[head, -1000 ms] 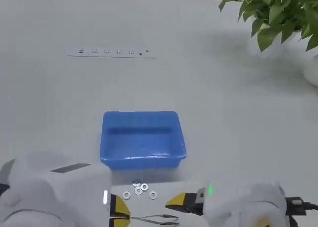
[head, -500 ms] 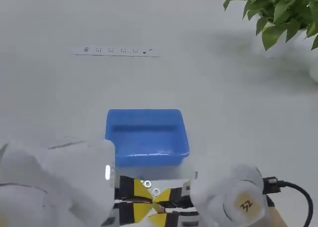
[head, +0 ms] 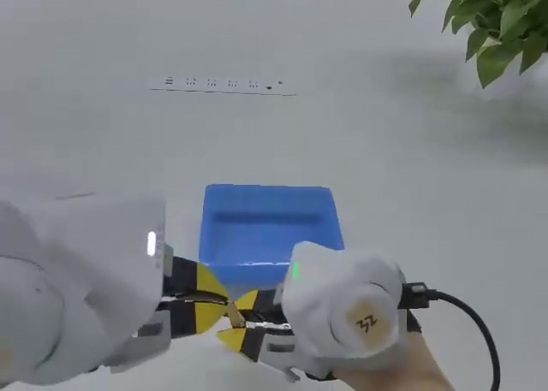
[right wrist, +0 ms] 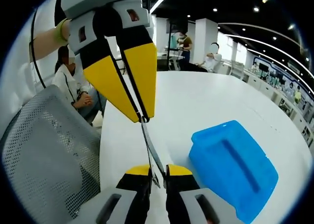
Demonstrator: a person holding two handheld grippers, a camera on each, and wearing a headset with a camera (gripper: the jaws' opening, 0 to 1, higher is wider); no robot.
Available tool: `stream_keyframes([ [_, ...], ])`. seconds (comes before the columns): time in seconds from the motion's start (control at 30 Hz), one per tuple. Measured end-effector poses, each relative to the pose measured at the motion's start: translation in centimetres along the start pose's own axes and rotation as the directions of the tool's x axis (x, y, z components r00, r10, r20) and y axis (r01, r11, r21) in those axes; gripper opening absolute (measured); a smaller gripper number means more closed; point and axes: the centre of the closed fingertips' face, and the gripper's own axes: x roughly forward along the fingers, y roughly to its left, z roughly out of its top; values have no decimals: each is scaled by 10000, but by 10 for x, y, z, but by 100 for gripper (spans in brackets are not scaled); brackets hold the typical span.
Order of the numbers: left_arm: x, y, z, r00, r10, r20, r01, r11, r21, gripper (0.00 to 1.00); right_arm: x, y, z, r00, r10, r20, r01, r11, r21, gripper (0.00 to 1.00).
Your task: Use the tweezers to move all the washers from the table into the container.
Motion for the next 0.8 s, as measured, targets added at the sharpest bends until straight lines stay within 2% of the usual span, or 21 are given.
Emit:
stream_keyframes([
  [0.07,0,3,0,10000,48,-21,-48,10000,21,0,1,-2,-2,10000,-9,40,8,9997,226,6],
  [0.1,0,4,1,10000,-4,40,4,10000,-13,0,0,-3,1,9997,-9,244,-1,9992,397,5],
  [0.13,2,4,2,10000,-29,76,29,10000,-23,0,0,2,2,9989,291,381,-314,9975,626,5],
  [0.2,6,2,-1,9998,-199,4,199,9998,-36,0,0,-1,0,9991,101,400,-116,9992,383,4],
  [0.23,8,2,-3,9997,-231,-116,232,9997,48,0,0,-1,1,9990,56,444,-56,10000,-4,3],
  [0.3,8,2,-3,9996,-228,-149,229,9997,24,0,0,0,1,9993,100,350,-105,9998,150,4],
  [0.37,5,6,0,9999,-119,116,122,9997,-215,0,-1,0,2,9990,67,443,-63,9999,-82,4],
  [0.47,0,13,2,9992,93,396,-70,9983,-577,0,-1,0,4,9986,73,532,-71,10000,-42,4],
  [0.53,-2,15,2,9989,158,447,-127,9975,-692,8,-1,0,6,9983,43,585,-34,9999,-145,4],
  [0.63,-3,15,5,9985,29,554,1,9986,-525,5,0,-1,8,9984,33,558,-13,9994,-359,4],
  [0.8,-2,14,9,9981,-211,586,229,9993,-291,5,0,-3,7,9995,-41,323,65,9971,-763,4],
])
